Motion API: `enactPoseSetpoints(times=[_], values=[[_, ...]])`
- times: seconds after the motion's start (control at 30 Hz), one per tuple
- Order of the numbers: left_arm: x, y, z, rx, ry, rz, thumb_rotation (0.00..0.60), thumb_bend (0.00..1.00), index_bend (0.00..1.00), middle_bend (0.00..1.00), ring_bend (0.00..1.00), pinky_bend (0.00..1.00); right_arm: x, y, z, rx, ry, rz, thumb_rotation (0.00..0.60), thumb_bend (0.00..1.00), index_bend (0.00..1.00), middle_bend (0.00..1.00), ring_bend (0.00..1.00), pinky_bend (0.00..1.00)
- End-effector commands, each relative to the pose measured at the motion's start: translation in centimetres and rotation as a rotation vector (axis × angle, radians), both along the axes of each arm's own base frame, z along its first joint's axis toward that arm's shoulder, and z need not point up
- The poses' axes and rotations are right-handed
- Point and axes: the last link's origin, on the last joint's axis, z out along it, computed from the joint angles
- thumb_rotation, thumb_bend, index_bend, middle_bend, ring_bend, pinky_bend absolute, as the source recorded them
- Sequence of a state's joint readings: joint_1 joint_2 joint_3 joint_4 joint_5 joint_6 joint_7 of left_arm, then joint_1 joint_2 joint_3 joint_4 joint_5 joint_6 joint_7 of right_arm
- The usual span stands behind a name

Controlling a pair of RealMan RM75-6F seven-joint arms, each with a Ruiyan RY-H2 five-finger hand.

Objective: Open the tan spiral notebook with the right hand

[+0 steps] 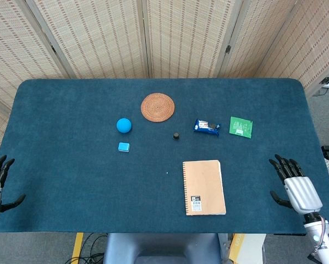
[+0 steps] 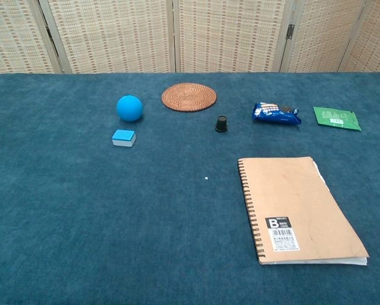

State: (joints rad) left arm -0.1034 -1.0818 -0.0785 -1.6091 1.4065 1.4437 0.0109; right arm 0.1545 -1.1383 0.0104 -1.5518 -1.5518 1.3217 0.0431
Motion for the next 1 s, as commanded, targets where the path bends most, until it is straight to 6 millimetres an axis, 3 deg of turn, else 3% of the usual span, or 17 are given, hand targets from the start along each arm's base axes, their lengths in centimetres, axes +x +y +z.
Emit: enactPoseSetpoints(times=[0.03, 0.33, 0.67, 1.0], values=[[-0.2, 0.0, 0.3, 0.011, -0.011, 0.009, 0.6, 0.21, 0.1, 0.0, 0.02, 0.18, 0.4, -0.4, -1.9, 0.051, 0.019, 0.039, 0.6, 0.37, 0.0, 0.0, 0.0, 0.0], [0.0, -0.6, 1.6, 0.056, -0.054, -0.01, 0.6, 0.21, 0.1, 0.01, 0.03, 0.18, 0.9, -3.7, -7.9, 0.113, 0.001, 0.244, 0.6, 0.38, 0.0, 0.0, 0.0, 0.0], [-0.1, -0.8, 1.9, 0.077, -0.063, 0.0, 0.6, 0.21, 0.1, 0.01, 0.03, 0.18, 1.3, -6.1, -11.3, 0.16, -0.021, 0.267, 0.6, 0.37, 0.0, 0.0, 0.0, 0.0], [-0.4, -0.6, 2.4, 0.094, -0.069, 0.013, 0.6, 0.21, 0.1, 0.01, 0.02, 0.18, 1.3, -6.8, -13.7, 0.208, -0.049, 0.253, 0.6, 0.37, 0.0, 0.0, 0.0, 0.0]])
